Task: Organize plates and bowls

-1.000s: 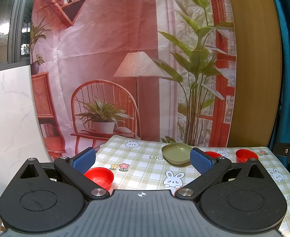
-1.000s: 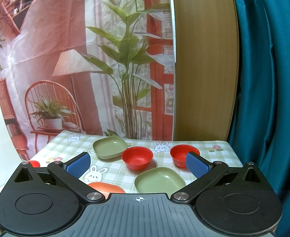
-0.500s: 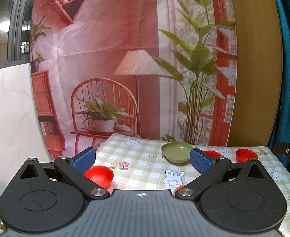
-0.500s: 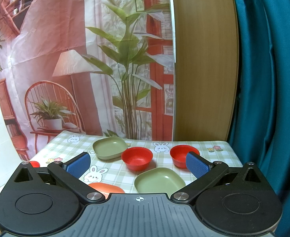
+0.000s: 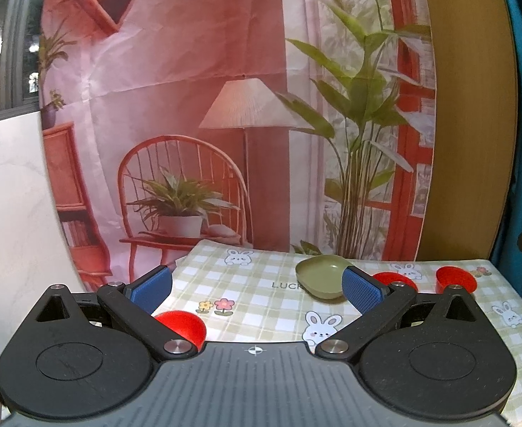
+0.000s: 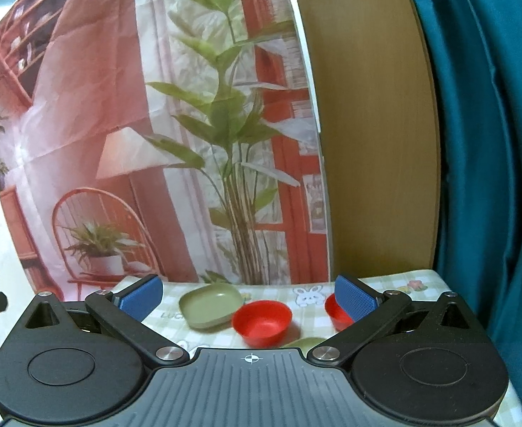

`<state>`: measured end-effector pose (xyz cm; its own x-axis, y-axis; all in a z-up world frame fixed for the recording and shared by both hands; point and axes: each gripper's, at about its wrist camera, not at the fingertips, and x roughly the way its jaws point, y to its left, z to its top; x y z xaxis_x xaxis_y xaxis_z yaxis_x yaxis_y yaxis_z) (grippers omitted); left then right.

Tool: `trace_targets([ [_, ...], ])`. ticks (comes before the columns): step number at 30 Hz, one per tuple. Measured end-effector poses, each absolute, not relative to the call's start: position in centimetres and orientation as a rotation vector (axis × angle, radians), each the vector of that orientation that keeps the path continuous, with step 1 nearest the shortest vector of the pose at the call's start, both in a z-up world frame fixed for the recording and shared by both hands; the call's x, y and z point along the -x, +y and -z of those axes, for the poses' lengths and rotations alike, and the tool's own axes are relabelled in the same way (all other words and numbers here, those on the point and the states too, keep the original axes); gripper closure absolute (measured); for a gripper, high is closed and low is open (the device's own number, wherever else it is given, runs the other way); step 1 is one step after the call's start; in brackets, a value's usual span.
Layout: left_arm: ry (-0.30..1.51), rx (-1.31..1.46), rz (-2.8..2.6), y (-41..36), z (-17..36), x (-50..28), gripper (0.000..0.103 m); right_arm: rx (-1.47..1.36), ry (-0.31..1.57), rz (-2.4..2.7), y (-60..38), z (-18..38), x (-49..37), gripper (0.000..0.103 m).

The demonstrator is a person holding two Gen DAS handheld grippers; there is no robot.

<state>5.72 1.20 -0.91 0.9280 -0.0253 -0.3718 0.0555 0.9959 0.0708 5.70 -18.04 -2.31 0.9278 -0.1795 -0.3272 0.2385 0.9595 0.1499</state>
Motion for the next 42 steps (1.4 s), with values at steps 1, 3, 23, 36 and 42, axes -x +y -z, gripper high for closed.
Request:
trace_targets([
  [1, 0.382, -0.084, 0.043, 1.3, 1.0, -6.4, 0.0, -0.175, 0.319, 0.22, -18.1, 2.6, -6.4, 0.0],
  [3, 0.392, -0.085, 0.047, 1.7, 1.1, -7.8, 0.001, -0.163, 0.326, 0.219, -18.2, 3.0, -7.7, 0.0],
  [23, 0.527, -0.006, -0.057, 12.6, 2.1, -19.9, 0.009, -0.205, 0.481, 0.023, -12.6, 6.8, -20.3, 0.005],
  [36, 0.588, 0.018, 0.078, 10.5, 5.3, -23.1, 0.014, -0.224, 0.53, 0.077, -15.9, 8.5, -21.0, 0.011],
  [42, 0.575, -0.002, 0.143, 7.5, 5.9, -24.5, 0.014, -0.244, 0.523, 0.138, -18.9, 8.8, -20.9, 0.015],
])
